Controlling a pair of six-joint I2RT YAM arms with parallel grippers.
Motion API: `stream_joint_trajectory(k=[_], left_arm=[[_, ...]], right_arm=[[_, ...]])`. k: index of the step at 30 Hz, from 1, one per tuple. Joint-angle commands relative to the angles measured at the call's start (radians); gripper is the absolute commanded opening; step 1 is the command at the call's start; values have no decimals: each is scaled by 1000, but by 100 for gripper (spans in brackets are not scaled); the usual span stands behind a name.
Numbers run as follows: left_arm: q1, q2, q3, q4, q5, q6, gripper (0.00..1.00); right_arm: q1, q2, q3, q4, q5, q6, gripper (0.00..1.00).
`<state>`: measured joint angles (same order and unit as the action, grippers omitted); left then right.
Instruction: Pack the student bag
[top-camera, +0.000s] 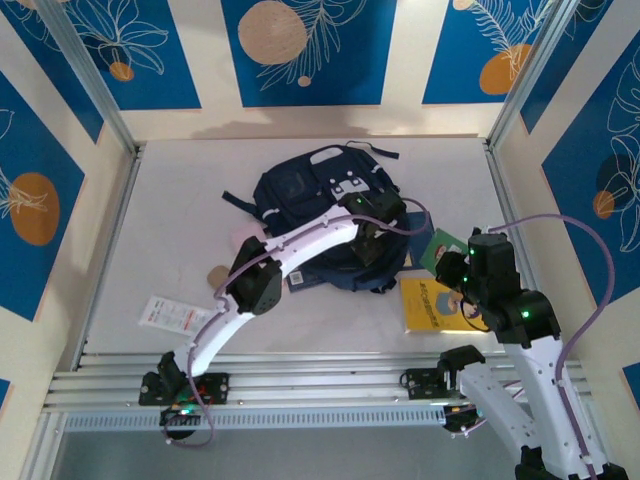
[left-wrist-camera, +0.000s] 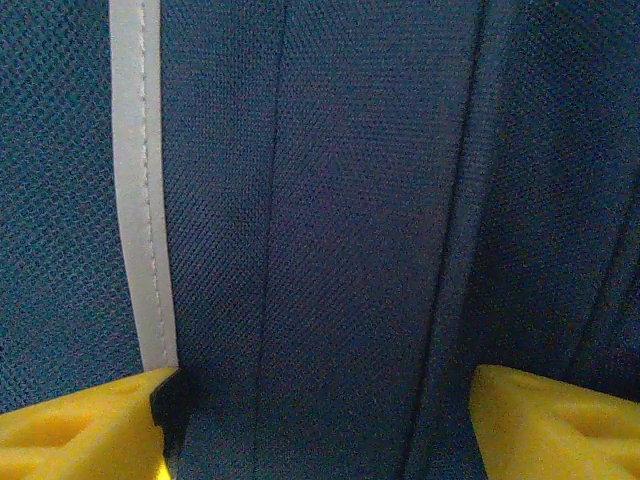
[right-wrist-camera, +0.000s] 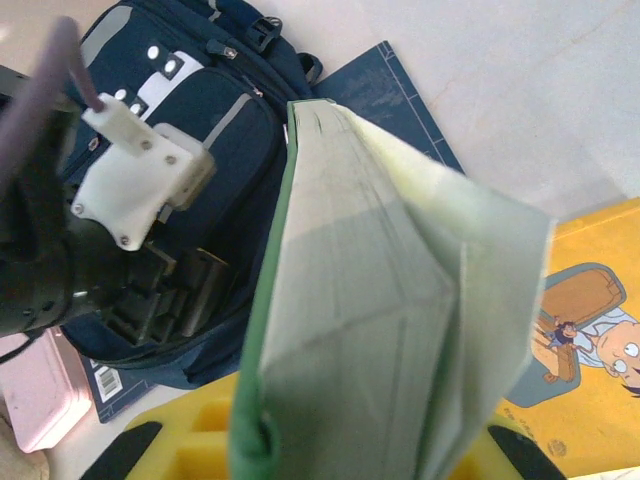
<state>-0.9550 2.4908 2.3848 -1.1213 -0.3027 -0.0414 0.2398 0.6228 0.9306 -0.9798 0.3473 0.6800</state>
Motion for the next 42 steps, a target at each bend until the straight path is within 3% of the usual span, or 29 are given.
stream_joint_trajectory(k=[1, 2, 6, 8, 16, 24, 28, 31, 38, 40, 42], left_arm=[[6, 24, -16, 56, -175, 32, 69], [7, 24, -15, 67, -206, 39, 61], [7, -4, 5, 78, -248, 64, 12], [8, -34, 2, 85, -244, 75, 0], [23, -180, 12, 92, -193, 94, 0], [54, -255, 17, 81, -167, 83, 0], [60, -277, 16, 78, -163, 78, 0], [68, -297, 16, 76, -129, 64, 0], [74, -331, -16, 76, 52, 17, 0], [82, -338, -24, 51, 88, -14, 31], [88, -370, -70, 55, 131, -27, 49]], right_arm=[[5, -5, -13, 64, -42, -18, 2], [7, -4, -15, 67, -50, -17, 2], [6, -3, -9, 67, -66, -20, 2], [7, -2, -7, 69, -68, -25, 2], [3, 12, -13, 104, -136, -27, 0], [-57, 98, -66, 224, -352, 68, 0], [-106, 167, -136, 401, -488, 188, 0], [-132, 264, -209, 643, -568, 327, 0], [-97, 620, -169, 1084, -620, 515, 0], [-95, 690, -138, 1163, -655, 567, 0], [-85, 710, -125, 1206, -666, 591, 0]])
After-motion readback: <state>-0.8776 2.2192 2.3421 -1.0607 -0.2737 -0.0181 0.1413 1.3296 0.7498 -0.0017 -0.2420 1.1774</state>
